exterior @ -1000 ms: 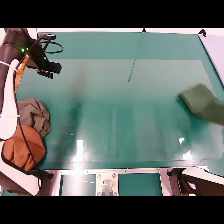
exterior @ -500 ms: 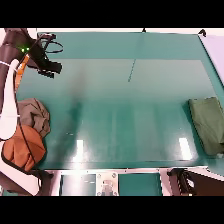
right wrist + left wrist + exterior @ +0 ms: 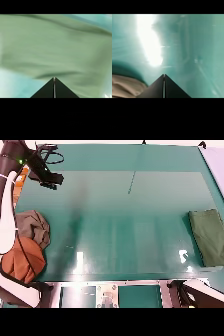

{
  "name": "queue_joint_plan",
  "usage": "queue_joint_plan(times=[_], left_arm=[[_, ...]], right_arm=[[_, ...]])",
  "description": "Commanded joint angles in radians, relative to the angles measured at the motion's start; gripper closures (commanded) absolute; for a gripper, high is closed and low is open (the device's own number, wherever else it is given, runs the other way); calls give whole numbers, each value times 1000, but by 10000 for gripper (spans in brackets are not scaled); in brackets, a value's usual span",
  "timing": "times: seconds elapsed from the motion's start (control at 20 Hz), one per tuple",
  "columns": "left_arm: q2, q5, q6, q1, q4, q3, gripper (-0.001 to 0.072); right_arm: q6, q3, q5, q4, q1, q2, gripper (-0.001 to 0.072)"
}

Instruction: Fold the shirts.

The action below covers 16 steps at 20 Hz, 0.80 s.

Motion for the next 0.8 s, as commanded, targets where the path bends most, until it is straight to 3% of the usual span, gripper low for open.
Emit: queue_joint_plan(times=[0.0,0.15,0.45,0.55,0.75], left_arm=[[89,18,-23,-2,-156,-122,683],[298,88,-37,-17,-166,-422,683],[774,244,-120,-17,-212,-1050,682],[836,237,-120,-16,-211,-1119,681],[849,232,-119,-16,-211,-1130,681]], right_arm=[[-61,92,-56,122,310,39,697],[-115,5,-51,86,627,109,697],[-69,-421,-146,61,1084,332,697],[-62,-460,-200,63,1168,346,696],[-55,-459,-143,71,1273,345,695]])
